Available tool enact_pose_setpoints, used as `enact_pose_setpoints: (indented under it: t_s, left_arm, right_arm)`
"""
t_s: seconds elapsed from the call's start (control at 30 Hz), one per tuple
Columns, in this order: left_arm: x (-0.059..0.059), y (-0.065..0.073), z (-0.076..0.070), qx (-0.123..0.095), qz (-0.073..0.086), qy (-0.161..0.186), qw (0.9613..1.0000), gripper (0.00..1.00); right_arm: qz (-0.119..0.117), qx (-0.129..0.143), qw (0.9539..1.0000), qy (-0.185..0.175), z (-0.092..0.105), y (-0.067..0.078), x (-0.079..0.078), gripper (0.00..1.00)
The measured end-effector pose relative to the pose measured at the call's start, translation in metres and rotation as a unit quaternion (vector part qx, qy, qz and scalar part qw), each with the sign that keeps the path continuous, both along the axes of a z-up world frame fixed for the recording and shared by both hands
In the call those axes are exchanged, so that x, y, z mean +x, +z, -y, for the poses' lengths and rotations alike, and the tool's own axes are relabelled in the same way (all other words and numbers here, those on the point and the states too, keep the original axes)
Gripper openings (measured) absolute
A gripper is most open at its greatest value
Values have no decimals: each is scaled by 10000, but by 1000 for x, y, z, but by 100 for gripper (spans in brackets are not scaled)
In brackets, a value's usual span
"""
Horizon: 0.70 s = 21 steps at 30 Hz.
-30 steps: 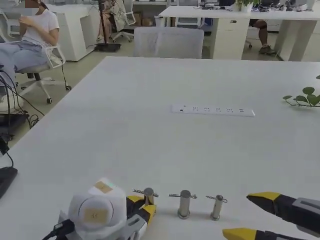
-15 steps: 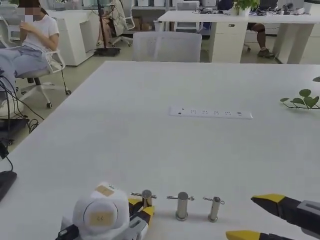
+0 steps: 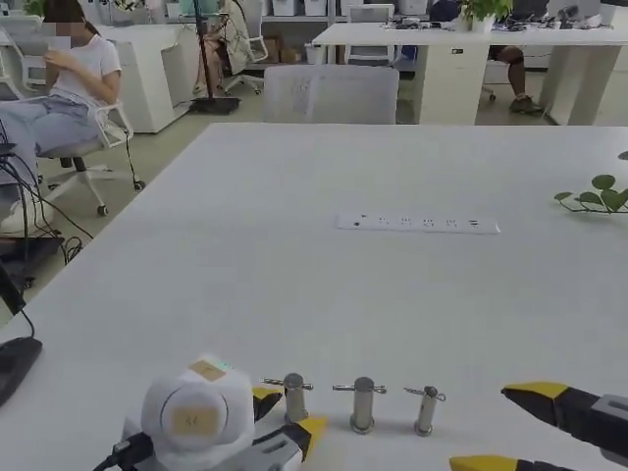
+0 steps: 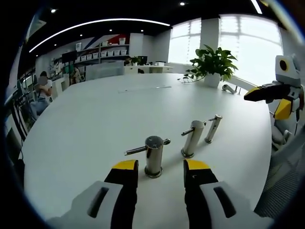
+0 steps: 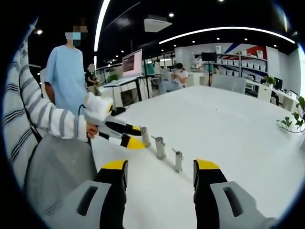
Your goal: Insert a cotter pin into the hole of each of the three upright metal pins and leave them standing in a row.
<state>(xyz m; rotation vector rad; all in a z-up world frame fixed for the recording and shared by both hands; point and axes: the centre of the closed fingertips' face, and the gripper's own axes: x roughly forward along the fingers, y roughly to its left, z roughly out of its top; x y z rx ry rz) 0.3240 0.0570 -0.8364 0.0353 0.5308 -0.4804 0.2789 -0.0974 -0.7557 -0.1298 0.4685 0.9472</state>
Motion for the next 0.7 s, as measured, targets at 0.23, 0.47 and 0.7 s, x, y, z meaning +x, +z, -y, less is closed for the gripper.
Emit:
enact_pose_setpoints:
  t_s: [0.23, 0.47, 0.7]
  left_arm:
    - [-15, 8, -8, -157, -142, -187, 9996, 52]
    - [-35, 20, -14, -242, -258, -444, 9984, 68]
    - [-54, 40, -10, -359, -202, -893, 9952, 74]
  right_arm:
    - [-87, -28, 10000, -13, 3, -4, -4, 66]
    - [-224, -57, 9997, -31, 5, -10, -9, 76]
    - [-286, -72, 9996, -53, 8, -12, -13, 82]
